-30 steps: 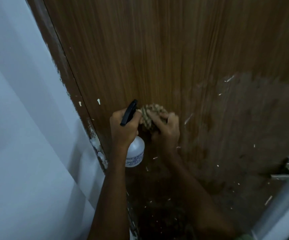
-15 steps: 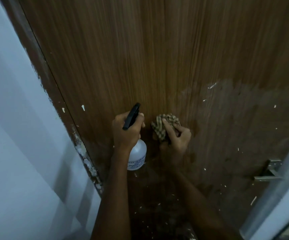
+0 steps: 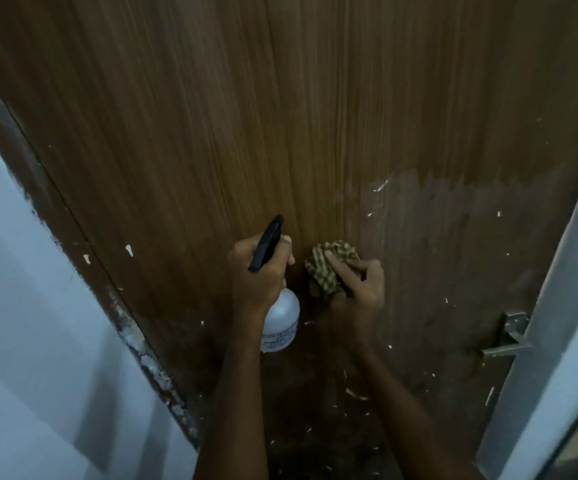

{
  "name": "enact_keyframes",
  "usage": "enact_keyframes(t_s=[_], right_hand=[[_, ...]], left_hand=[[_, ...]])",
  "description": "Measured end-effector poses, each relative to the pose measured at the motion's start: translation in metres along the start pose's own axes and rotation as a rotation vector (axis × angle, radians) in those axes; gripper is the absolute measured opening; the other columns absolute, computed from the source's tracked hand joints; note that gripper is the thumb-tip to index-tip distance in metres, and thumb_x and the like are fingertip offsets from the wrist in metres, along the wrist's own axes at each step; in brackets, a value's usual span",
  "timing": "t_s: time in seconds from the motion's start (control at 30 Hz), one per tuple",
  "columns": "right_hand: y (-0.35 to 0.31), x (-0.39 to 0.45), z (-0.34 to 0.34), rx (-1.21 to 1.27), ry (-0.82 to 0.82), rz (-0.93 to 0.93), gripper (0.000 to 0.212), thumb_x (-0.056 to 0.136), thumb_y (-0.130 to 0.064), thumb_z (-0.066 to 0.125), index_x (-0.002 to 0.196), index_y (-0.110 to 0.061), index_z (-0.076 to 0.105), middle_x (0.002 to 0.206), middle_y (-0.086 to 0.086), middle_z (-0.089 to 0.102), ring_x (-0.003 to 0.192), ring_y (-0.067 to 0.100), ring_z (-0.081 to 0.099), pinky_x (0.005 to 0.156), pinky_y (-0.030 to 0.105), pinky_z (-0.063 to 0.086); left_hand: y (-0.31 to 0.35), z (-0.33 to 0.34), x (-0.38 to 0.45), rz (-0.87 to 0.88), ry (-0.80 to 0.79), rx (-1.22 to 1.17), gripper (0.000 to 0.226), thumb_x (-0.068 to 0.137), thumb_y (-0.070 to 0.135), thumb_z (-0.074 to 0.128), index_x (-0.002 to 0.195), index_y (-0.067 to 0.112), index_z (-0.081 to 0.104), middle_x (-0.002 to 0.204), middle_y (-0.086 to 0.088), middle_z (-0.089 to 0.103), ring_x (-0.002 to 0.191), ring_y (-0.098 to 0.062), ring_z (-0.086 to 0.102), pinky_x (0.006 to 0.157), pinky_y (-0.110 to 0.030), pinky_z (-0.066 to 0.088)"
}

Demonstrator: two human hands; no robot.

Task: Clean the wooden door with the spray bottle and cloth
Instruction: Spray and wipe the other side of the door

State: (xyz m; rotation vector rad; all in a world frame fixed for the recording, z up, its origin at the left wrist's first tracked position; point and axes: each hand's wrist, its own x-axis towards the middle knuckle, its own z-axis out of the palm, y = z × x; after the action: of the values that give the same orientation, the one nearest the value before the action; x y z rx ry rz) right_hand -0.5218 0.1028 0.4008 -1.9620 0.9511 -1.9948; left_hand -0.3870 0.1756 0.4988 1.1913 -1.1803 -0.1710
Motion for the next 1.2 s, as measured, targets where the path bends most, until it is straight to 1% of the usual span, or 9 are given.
enact_keyframes(t_s=[0.13, 0.23, 0.4, 0.6, 0.73, 0.87, 0.97, 1.03, 1.2], right_hand=[[-0.040, 0.083, -0.011, 0.080, 0.049, -0.014, 0.046, 0.089, -0.026, 0.057, 0.134, -0.026, 0.069, 0.115, 0.003, 0.050, 0.102, 0.018, 0.053, 0.085, 0.030, 0.051], [-0.049, 0.119, -0.003, 0.103, 0.163, -0.015, 0.055, 0.080, -0.007, 0.058, 0.131, -0.020, 0.071, 0.108, 0.006, 0.050, 0.098, 0.022, 0.053, 0.086, 0.030, 0.050], [-0.004, 0.055, -0.014, -0.021, 0.091, -0.023, 0.060, 0.081, 0.008, 0.065, 0.131, -0.023, 0.071, 0.114, 0.008, 0.055, 0.101, 0.023, 0.055, 0.081, 0.035, 0.052], [0.007, 0.132, -0.069, 0.180, 0.192, 0.259, 0.043, 0.085, 0.006, 0.058, 0.123, -0.010, 0.071, 0.104, 0.015, 0.054, 0.088, 0.000, 0.051, 0.077, 0.020, 0.049], [0.000, 0.157, -0.077, 0.055, 0.144, 0.102, 0.060, 0.080, 0.008, 0.056, 0.132, -0.019, 0.069, 0.103, 0.009, 0.051, 0.089, 0.001, 0.048, 0.081, 0.008, 0.040], [0.013, 0.119, -0.051, -0.082, 0.128, -0.083, 0.060, 0.083, 0.002, 0.063, 0.137, -0.023, 0.067, 0.113, 0.007, 0.053, 0.102, 0.019, 0.051, 0.085, 0.024, 0.045], [0.042, 0.060, -0.046, -0.177, 0.040, -0.136, 0.069, 0.082, 0.006, 0.065, 0.139, -0.032, 0.062, 0.117, 0.014, 0.058, 0.101, 0.030, 0.054, 0.084, 0.033, 0.048], [0.050, 0.045, -0.050, -0.164, 0.000, -0.115, 0.063, 0.084, 0.006, 0.069, 0.135, -0.030, 0.067, 0.112, 0.012, 0.058, 0.097, 0.028, 0.055, 0.078, 0.039, 0.051], [0.011, 0.134, -0.054, -0.015, 0.120, -0.115, 0.044, 0.089, -0.011, 0.064, 0.131, -0.024, 0.071, 0.108, 0.002, 0.054, 0.097, 0.020, 0.053, 0.081, 0.029, 0.048]], left_hand=[[0.003, 0.018, 0.004, 0.004, -0.011, 0.025, 0.031, 0.100, 0.018, 0.065, 0.073, 0.003, 0.069, 0.058, -0.015, 0.065, 0.039, -0.025, 0.055, 0.044, -0.031, 0.044], [0.008, 0.033, 0.009, 0.026, -0.038, 0.051, 0.033, 0.099, 0.021, 0.064, 0.070, 0.006, 0.068, 0.056, -0.013, 0.064, 0.038, -0.026, 0.055, 0.045, -0.033, 0.045], [0.012, 0.041, 0.013, 0.020, -0.076, 0.041, 0.034, 0.100, 0.021, 0.064, 0.071, 0.004, 0.067, 0.057, -0.017, 0.063, 0.040, -0.023, 0.055, 0.046, -0.031, 0.044], [-0.001, 0.059, -0.006, 0.098, -0.202, 0.212, 0.035, 0.101, 0.016, 0.071, 0.068, 0.009, 0.062, 0.055, -0.009, 0.057, 0.047, -0.024, 0.054, 0.044, -0.027, 0.041], [0.006, 0.072, -0.002, 0.138, -0.192, 0.315, 0.049, 0.095, 0.020, 0.077, 0.056, 0.027, 0.048, 0.046, 0.008, 0.044, 0.041, -0.013, 0.048, 0.044, -0.013, 0.029], [0.022, 0.075, 0.002, 0.185, -0.111, 0.263, 0.045, 0.098, 0.010, 0.073, 0.058, 0.011, 0.051, 0.046, 0.006, 0.044, 0.044, -0.012, 0.052, 0.042, -0.014, 0.030], [0.030, 0.081, 0.007, 0.069, -0.097, 0.168, 0.042, 0.103, 0.017, 0.068, 0.067, -0.003, 0.061, 0.050, -0.010, 0.055, 0.043, -0.021, 0.053, 0.046, -0.033, 0.042], [0.034, 0.088, 0.010, -0.025, -0.115, 0.127, 0.041, 0.104, 0.021, 0.066, 0.070, -0.002, 0.064, 0.053, -0.009, 0.058, 0.042, -0.019, 0.053, 0.044, -0.032, 0.041], [0.044, 0.104, 0.015, -0.114, -0.045, 0.030, 0.038, 0.104, 0.025, 0.067, 0.073, 0.002, 0.068, 0.060, -0.008, 0.065, 0.042, -0.018, 0.055, 0.043, -0.028, 0.042]])
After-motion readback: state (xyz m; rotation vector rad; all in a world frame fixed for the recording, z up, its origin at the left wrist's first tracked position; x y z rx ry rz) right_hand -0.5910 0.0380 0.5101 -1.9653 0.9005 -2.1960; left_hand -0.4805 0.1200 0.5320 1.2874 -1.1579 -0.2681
